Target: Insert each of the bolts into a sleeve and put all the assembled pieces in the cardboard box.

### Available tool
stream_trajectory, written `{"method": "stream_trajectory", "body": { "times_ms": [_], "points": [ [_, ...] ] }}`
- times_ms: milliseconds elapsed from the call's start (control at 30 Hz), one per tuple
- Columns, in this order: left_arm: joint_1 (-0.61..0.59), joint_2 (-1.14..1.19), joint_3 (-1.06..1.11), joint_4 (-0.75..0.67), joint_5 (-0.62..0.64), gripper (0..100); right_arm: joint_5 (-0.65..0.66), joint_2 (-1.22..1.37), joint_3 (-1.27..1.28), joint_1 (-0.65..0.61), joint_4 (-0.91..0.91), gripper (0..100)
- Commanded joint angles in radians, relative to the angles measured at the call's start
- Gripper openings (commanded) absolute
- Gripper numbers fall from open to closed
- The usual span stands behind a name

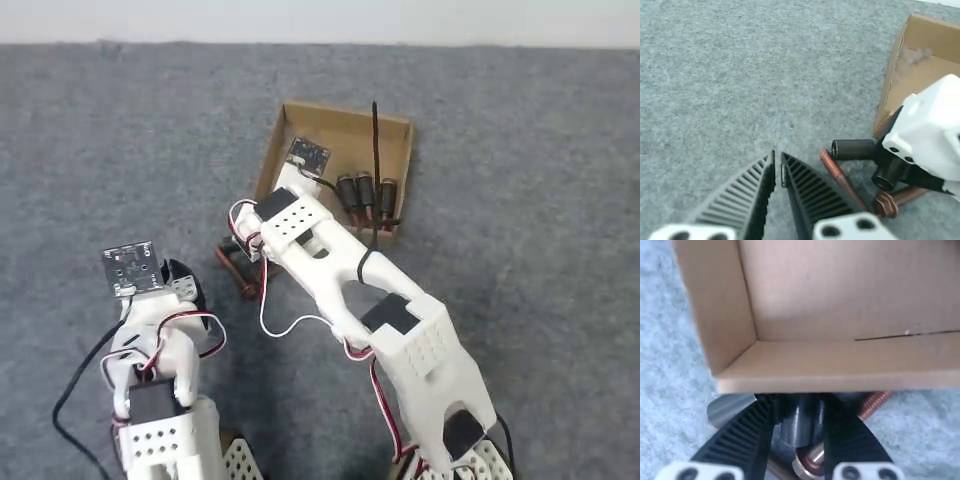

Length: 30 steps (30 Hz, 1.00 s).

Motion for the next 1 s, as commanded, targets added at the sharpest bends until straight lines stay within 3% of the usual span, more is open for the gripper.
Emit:
{"method": "stream_trajectory", "body": {
  "times_ms": [0, 133, 233, 600, 967],
  "points": [
    [0.003, 0.008, -0.012, -0.032, -0.008, 2, -0.009, -0.002, -0.041, -0.019, -0.021, 8.4],
    [0.003, 0.008, -0.012, -0.032, -0.008, 2, -0.008, -0.013, -0.041, -0.019, 0.002, 7.2],
    [0.003, 0.008, -0.012, -0.032, -0.008, 2, -0.003, -0.058, -0.041, -0.019, 0.048, 0.0],
    [0.003, 0.008, -0.012, -0.032, -0.008, 2, 0.141, -0.337, -0.037, 0.007, 0.331, 0.7],
    [0.003, 0.011, -0.012, -0.032, -0.009, 2, 0.347, -0.464, -0.035, 0.116, 0.541, 0.7]
  ]
}}
